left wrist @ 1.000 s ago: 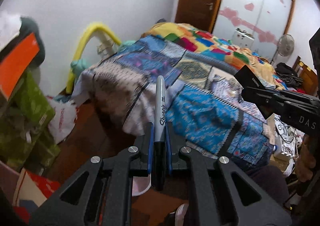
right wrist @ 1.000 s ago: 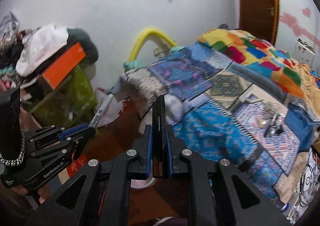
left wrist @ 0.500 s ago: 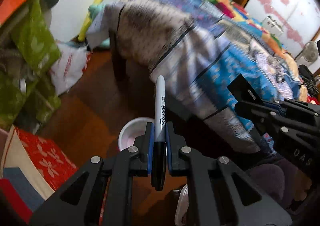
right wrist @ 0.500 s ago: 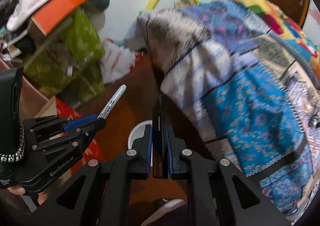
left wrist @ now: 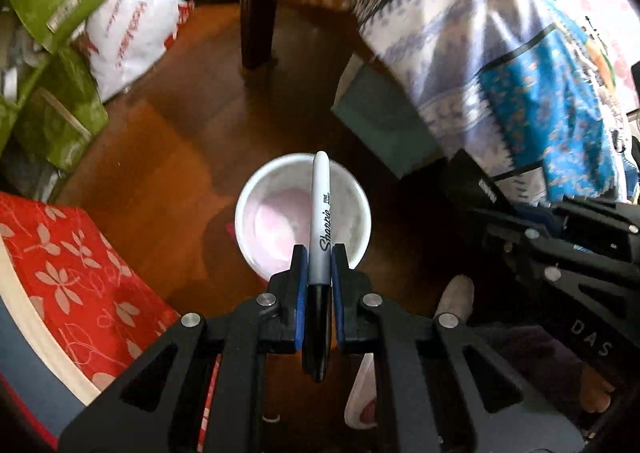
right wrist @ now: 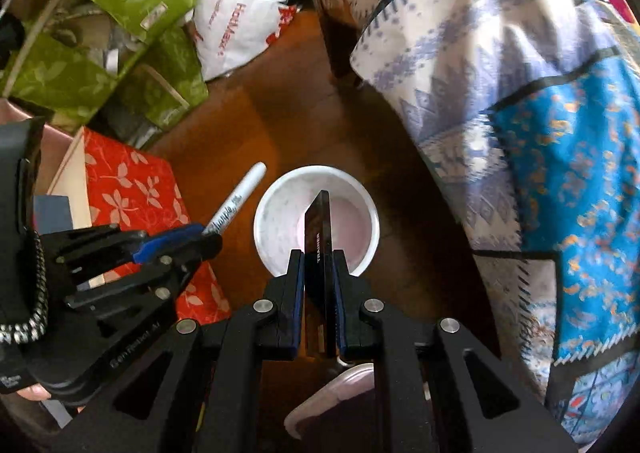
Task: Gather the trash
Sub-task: 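Open both tools to drop the marker and box into the bin, then move both open tools back over the items on the quilt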
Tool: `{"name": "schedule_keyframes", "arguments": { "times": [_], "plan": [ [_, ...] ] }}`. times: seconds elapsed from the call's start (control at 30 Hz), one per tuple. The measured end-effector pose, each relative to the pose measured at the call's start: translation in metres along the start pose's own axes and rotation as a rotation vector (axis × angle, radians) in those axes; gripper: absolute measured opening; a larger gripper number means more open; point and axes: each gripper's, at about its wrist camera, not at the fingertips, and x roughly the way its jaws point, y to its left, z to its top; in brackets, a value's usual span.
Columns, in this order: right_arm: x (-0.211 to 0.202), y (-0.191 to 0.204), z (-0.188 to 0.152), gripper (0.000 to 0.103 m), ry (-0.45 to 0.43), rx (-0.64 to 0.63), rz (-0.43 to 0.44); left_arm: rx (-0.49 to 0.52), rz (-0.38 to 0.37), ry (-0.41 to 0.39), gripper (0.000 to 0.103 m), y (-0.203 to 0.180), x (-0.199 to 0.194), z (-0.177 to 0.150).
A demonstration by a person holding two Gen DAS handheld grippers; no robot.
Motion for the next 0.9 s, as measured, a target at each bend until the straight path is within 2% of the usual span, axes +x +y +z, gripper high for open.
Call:
{"name": "schedule_keyframes", "arguments": {
  "times": [0.1, 0.23, 0.37, 0.4, 0.67, 0.9],
  "plan": [
    [0.008, 0.001, 0.007, 0.012, 0.014, -0.008, 0.001, -0.007, 0.003, 0.017, 0.01, 0.003, 0.009, 0.004],
    [0.009, -0.002, 0.014, 0.014, 0.029, 0.018, 0.051, -0.037, 0.03, -0.003, 0.012, 0.005, 0.008, 0.011],
    [0.003, -0.01, 0.012, 0.04, 0.022, 0.054, 0.062, -0.056, 0.022, -0.01, 0.025, 0.009, 0.002, 0.012],
    [0.001, -0.011, 0.01, 0.041, 0.011, 0.056, 0.058, -0.054, 0.023, -0.015, 0.026, 0.008, 0.0, 0.012],
    [-0.021, -0.012, 0.001, 0.041, -0.034, 0.031, 0.027, -0.029, 0.044, -0.076, 0.026, 0.003, -0.033, 0.001],
    [-0.061, -0.009, -0.017, 0.041, -0.123, -0.001, -0.003, -0.008, 0.052, -0.172, 0.026, -0.01, -0.079, -0.011]
  ]
}}
